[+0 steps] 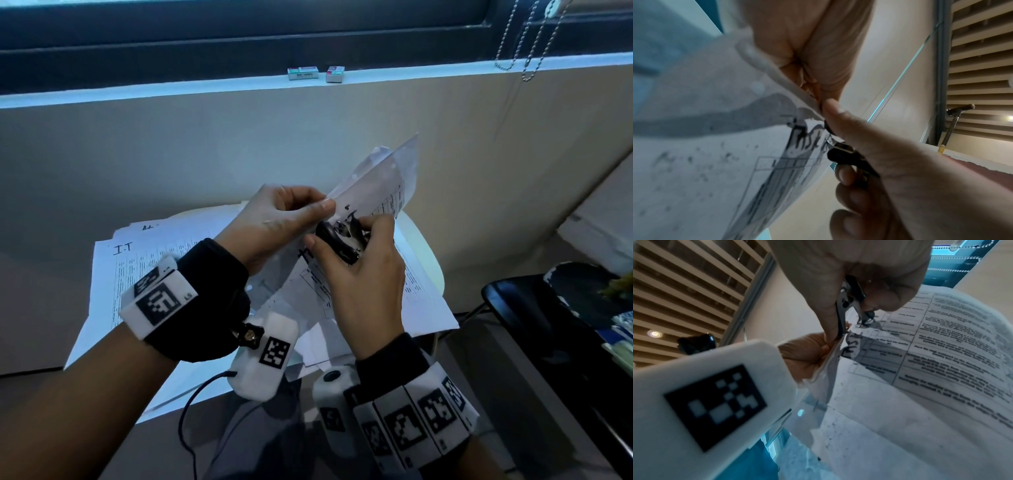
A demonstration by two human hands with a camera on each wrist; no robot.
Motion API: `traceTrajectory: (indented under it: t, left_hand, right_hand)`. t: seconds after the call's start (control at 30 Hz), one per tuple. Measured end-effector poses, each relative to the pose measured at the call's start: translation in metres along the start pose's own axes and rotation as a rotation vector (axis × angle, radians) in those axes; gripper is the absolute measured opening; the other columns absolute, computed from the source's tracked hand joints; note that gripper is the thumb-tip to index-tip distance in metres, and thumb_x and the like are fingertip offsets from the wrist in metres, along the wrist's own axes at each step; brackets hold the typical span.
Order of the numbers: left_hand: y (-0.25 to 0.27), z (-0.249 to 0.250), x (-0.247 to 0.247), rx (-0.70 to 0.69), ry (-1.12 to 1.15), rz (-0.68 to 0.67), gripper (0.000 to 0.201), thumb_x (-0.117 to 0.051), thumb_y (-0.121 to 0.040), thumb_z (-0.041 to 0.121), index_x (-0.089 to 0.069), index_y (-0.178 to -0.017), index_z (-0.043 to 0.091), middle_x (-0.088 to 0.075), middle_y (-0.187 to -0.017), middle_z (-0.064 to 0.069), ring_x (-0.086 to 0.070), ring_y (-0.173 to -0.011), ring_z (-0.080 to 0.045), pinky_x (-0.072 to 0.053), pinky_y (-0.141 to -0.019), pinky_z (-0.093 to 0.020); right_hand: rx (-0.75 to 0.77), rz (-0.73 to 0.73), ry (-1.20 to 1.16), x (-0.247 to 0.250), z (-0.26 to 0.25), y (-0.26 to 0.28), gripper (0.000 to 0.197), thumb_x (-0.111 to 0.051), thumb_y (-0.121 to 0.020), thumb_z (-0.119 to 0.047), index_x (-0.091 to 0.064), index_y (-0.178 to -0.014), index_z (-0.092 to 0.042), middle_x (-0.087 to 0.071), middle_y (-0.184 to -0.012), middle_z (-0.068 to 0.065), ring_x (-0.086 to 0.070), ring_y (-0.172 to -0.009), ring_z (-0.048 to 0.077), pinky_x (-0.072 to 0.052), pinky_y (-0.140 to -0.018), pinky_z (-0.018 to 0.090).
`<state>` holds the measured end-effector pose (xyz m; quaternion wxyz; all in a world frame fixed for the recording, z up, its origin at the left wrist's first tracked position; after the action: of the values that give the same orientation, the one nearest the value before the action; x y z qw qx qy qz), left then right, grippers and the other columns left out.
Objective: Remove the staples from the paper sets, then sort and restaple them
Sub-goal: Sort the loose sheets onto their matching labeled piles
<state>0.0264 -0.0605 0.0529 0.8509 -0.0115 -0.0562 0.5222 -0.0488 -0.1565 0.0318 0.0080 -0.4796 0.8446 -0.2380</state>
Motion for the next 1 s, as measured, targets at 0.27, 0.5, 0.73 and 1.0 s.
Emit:
traceTrajectory:
  t: [0.27, 0.5, 0.73, 1.0]
  left_hand:
    - [0.002, 0.002, -0.001, -0.016, 0.047, 0.022, 0.013, -0.057, -0.087, 0.006, -0.064, -0.076, 0.005, -0.067, -0.065, -0.005, -0.062, -0.058, -0.012, -0.052, -0.059, -0.019]
    - [0.002, 0.001, -0.003, -0.041, 0.069, 0.012, 0.012, -0.055, -0.087, 0.005, -0.062, -0.078, 0.002, -0.067, -0.063, -0.001, -0.061, -0.056, -0.007, -0.051, -0.058, -0.015]
    - [0.004, 0.000, -0.004, -0.029, 0.063, 0.016, 0.017, -0.060, -0.077, 0.018, -0.064, -0.081, 0.001, -0.063, -0.074, -0.013, -0.059, -0.066, -0.014, -0.051, -0.065, -0.019]
    - [0.009, 0.001, -0.002, -0.104, 0.054, 0.090, 0.018, -0.063, -0.074, 0.017, -0.069, -0.080, 0.001, -0.067, -0.078, -0.014, -0.061, -0.074, -0.019, -0.052, -0.072, -0.022]
  right_hand:
    - [-0.033, -0.019, -0.141, 0.002, 0.004, -0.005, 0.041, -0.077, -0.072, -0.036, -0.044, -0.092, -0.020, -0.063, -0.086, -0.009, -0.062, -0.081, 0.008, -0.049, -0.068, 0.020]
    - [-0.067, -0.017, -0.317, 0.001, 0.013, -0.006, 0.040, -0.079, -0.070, -0.029, -0.050, -0.092, -0.012, -0.063, -0.082, -0.009, -0.064, -0.079, 0.007, -0.055, -0.075, 0.033]
    - [-0.065, -0.004, -0.367, 0.003, 0.018, -0.006, 0.033, -0.078, -0.072, -0.024, -0.049, -0.085, -0.017, -0.063, -0.072, -0.017, -0.062, -0.072, 0.000, -0.051, -0.065, 0.017]
    - [-0.029, 0.036, -0.383, 0.005, 0.021, -0.006, 0.034, -0.079, -0.071, -0.020, -0.049, -0.085, -0.012, -0.061, -0.071, -0.026, -0.059, -0.068, -0.006, -0.044, -0.062, 0.010]
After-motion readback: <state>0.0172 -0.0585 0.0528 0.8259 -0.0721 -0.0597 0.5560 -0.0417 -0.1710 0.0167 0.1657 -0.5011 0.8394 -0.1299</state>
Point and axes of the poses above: each hand's wrist, its own y-axis away from the middle knuckle, its own x-axis out of the back of the hand, z = x × y, the point moved 7 cm from there along -y, towards the middle knuckle
